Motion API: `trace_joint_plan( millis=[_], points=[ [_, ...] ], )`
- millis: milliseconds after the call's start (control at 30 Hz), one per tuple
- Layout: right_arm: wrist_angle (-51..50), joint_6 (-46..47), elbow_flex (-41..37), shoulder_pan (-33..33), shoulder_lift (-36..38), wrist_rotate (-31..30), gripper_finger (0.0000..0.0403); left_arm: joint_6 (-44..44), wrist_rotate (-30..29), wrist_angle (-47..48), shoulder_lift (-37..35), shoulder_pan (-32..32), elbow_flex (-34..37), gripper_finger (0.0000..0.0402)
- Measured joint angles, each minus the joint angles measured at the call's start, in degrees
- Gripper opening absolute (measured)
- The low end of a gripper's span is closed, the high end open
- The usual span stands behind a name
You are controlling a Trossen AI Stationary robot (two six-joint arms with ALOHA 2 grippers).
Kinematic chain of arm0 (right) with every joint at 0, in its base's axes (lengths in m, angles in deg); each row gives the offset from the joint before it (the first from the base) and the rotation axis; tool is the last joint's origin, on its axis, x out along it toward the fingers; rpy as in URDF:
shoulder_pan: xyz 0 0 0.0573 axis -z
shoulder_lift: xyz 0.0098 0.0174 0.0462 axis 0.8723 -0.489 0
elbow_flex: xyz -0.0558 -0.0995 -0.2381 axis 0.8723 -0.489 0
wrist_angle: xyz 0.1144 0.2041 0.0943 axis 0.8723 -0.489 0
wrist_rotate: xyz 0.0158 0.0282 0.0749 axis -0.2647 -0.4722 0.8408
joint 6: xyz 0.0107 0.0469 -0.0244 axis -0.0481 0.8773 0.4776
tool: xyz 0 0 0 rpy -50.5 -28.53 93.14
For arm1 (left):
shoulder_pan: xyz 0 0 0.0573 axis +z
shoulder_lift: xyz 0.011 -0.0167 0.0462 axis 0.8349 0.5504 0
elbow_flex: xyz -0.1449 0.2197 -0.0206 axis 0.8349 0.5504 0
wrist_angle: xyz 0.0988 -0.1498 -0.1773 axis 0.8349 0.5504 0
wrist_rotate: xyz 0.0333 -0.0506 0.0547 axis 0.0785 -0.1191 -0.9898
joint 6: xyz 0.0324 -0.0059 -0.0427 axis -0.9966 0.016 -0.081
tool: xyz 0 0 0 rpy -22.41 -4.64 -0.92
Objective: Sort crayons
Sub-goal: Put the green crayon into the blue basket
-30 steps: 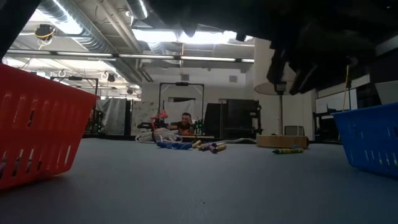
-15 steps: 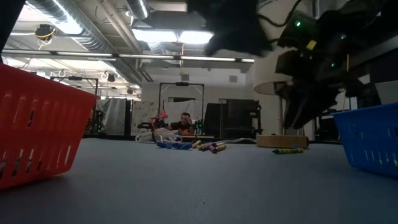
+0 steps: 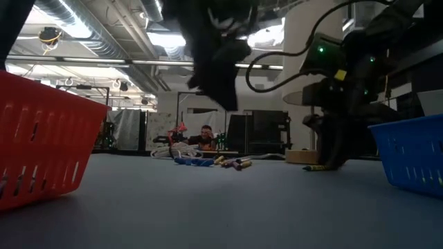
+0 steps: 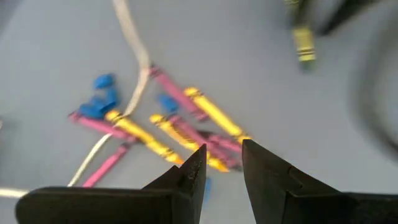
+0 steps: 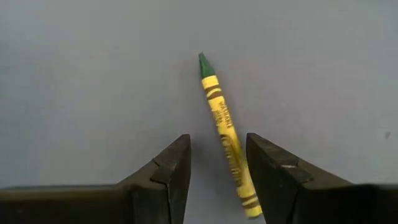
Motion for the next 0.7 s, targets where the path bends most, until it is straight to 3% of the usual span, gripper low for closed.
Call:
trace_joint_plan(
  millis=[333, 700],
  points=[
    [0.4, 0.1, 0.2, 0.0, -3.2, -1.0, 0.0144, 6.3, -1.6, -5.1, 0.0, 7.3, 9.3, 0.0087],
    [0.3, 1.1, 0.3, 0.0, -3.4, 0.5, 0.0024, 7.8, -1.6, -14.4, 0.0, 9.6, 15.6, 0.0087]
  ],
)
